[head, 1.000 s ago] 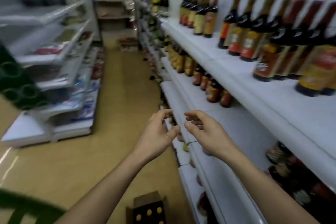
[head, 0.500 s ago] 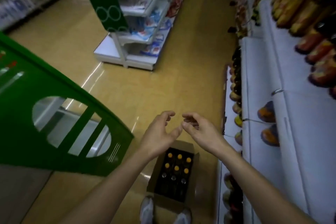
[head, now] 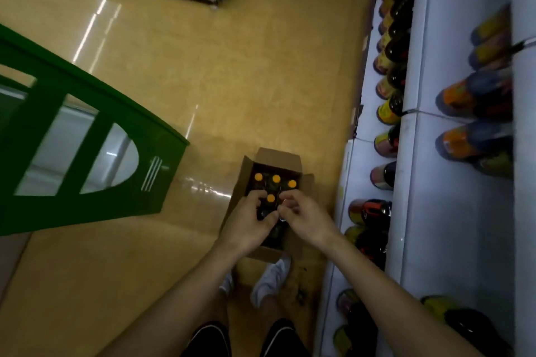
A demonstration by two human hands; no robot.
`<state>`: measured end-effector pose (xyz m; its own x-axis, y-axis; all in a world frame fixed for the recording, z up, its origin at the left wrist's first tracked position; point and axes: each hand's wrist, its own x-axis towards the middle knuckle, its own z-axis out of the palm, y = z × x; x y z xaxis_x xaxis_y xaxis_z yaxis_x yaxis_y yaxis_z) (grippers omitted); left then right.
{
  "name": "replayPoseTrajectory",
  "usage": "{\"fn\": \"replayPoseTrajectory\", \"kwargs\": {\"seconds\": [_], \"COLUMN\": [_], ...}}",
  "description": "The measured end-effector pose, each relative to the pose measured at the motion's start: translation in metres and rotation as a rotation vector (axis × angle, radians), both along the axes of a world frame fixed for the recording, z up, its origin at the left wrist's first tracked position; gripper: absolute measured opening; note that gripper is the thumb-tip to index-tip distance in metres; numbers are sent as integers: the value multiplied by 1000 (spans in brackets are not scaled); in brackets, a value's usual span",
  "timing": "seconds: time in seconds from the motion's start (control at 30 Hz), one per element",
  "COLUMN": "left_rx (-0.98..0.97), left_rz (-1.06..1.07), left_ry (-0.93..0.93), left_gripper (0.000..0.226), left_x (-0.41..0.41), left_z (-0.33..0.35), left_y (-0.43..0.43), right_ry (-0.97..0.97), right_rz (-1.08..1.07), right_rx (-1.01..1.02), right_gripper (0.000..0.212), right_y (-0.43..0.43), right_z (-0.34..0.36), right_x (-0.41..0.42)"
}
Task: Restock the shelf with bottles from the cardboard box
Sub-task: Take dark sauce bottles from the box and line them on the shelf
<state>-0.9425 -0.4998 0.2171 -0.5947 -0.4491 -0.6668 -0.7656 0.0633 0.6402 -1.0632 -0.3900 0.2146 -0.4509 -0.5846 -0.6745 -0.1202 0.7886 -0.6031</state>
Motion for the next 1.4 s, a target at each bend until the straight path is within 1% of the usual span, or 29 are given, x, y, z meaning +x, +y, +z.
{"fn": "replayPoseTrajectory", "kwargs": {"seconds": [0.2,0.4,0.57,0.77,0.87,1.0,1.07,1.13,1.2,1.23,1.3,1.4], "left_rx": [59,89,55,14,9,20,29,40,46,46,49,42], "left_rz": [-24,-13,-15,-59,-62,-16,-7,9,20,21,17,12], "left_ry": [-95,-156,-193,-192,-188,-188,-179,-172,-165,-158,-145,-126], "left_gripper": [58,57,62,66,68,78,83,87,88,88,88,89], "left_x": [19,33,49,63,64,64,64,68,72,75,79,82], "left_z": [-98,-192,-258,-310,-329,-353,-358,-366,-370,-371,-373,-374], "left_y": [4,0,-6,-7,-3,6,10,14,18,21,24,25], "right_ry": [-45,-66,-75,-65,-27,45,65,83,103,111,120,68], "right_rz": [-59,-72,-95,-109,-94,-6,65,132,151,132,28,-238], "right_rx": [105,160,188,185,177,153,173,207,228,224,195,112], "right_gripper": [37,37,37,39,42,53,57,58,53,50,44,43], "right_y": [9,8,7,-9,-18,-33,-41,-49,-54,-56,-56,-57], "right_z": [-94,-183,-251,-316,-343,-380,-390,-403,-412,-416,-425,-432], "right_x": [24,51,71,79,76,77,79,83,88,91,97,108]}}
